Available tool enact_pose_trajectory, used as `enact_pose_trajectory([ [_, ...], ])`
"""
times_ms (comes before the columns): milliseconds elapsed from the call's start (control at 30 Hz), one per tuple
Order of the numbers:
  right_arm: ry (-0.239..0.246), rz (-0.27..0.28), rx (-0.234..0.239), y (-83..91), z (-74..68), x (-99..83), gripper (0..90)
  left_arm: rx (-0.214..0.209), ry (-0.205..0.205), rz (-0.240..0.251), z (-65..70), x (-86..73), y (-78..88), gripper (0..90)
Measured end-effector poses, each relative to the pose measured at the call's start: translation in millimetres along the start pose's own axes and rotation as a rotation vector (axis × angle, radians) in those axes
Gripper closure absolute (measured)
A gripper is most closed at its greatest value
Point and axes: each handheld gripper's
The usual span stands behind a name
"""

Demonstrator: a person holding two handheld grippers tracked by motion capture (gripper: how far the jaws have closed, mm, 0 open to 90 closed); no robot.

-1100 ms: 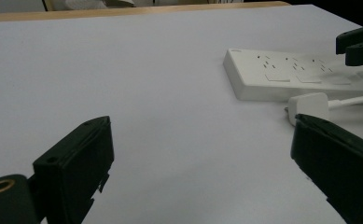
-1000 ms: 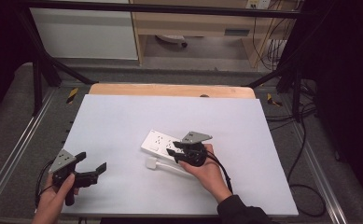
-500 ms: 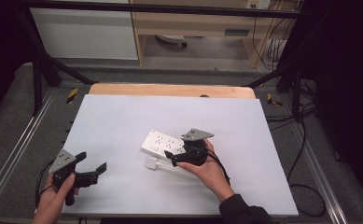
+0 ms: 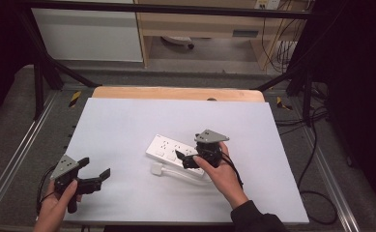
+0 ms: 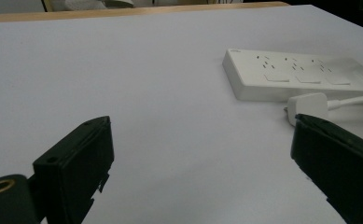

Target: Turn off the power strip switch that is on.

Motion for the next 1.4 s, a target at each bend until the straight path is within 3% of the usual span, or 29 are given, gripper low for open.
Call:
enact_pose_trajectory([
  [33, 0.006, 0.024, -0.015, 5.9, 2.7, 2.3, 4.7, 0.000, 0.000, 0.000, 0.1, 0.0, 0.1, 5.7],
  [333, -0.008, 0.077, -0.060, 26.4, 15.3, 9.7, 2.8, -0.001, 0.000, 0.000, 0.1, 0.1, 0.2, 5.7],
  [1400, -0.090, 0.175, -0.200, 98.8, 62.3, 10.1, 3.0, 0.002, 0.003, 0.008, -1.0, 0.2, 1.5, 5.6],
])
Point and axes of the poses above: each handheld gripper's, and its own axes: y roughly backward along the jaws, x roughly out of its top, z roughly to its right, and after that the axes turned 1 degree about -y, right-handed
